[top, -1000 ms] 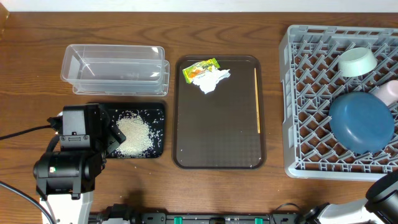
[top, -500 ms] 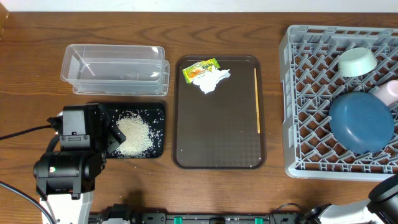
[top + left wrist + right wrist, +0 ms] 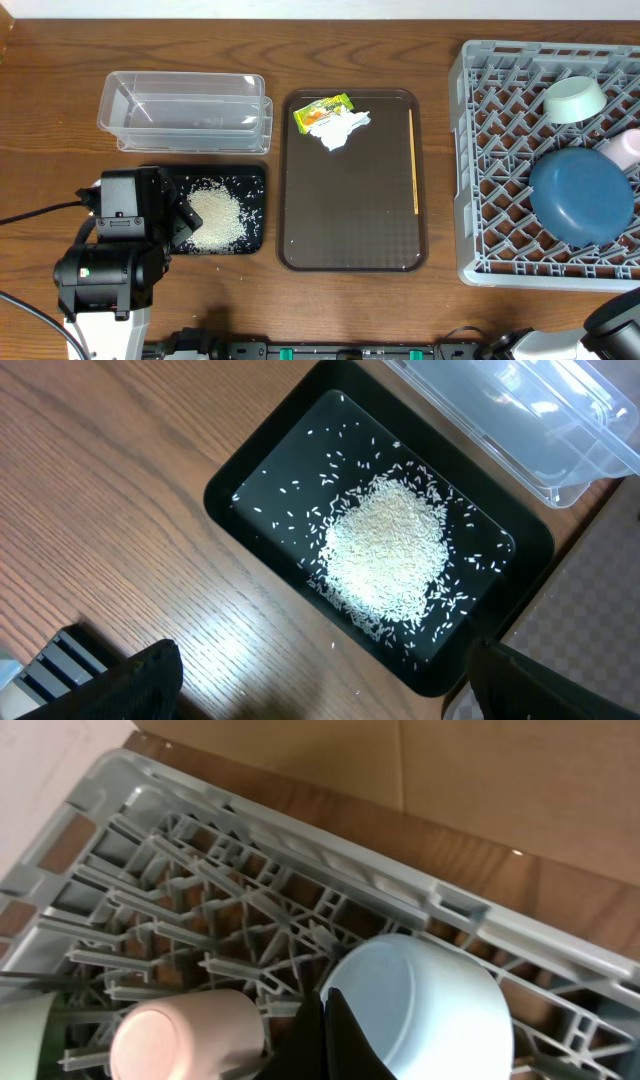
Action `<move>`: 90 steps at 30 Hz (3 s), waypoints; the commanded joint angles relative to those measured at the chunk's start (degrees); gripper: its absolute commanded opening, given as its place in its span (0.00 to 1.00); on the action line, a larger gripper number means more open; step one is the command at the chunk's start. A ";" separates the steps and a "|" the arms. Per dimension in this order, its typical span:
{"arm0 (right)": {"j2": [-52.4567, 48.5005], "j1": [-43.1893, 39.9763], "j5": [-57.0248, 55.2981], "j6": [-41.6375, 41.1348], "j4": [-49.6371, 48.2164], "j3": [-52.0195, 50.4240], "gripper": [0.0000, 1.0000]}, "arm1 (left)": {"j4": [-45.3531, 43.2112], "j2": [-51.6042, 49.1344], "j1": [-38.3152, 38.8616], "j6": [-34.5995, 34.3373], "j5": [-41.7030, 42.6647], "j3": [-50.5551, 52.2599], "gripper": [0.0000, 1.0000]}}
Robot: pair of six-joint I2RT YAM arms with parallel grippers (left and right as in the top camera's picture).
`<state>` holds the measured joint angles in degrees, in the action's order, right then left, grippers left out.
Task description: Sort waste into correct bins and load items into the dishwasher rack
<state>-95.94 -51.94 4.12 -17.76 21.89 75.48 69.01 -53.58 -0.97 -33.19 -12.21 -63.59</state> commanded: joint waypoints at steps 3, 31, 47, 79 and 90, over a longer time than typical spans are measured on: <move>-5.46 0.55 -1.25 0.72 0.74 0.57 0.01 | 0.20 0.00 -0.24 0.07 -0.70 -0.76 0.93; 16.92 5.22 41.53 -15.67 -8.87 0.59 0.58 | 0.20 0.00 -0.24 0.07 -0.72 -0.76 0.93; 8.66 57.13 1.64 -0.13 12.68 10.69 0.71 | 0.20 0.00 -0.24 0.07 -0.72 -0.76 0.93; -24.15 72.83 -2.56 -4.13 38.21 20.24 0.81 | 0.17 0.00 -0.24 0.07 -0.70 -0.76 0.93; -24.41 72.87 -0.68 -6.01 28.81 10.86 0.74 | 0.20 0.00 -0.24 0.07 -0.70 -0.76 0.93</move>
<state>-119.63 20.56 2.15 -22.68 52.05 88.05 69.01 -53.58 -0.97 -33.19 -12.21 -63.59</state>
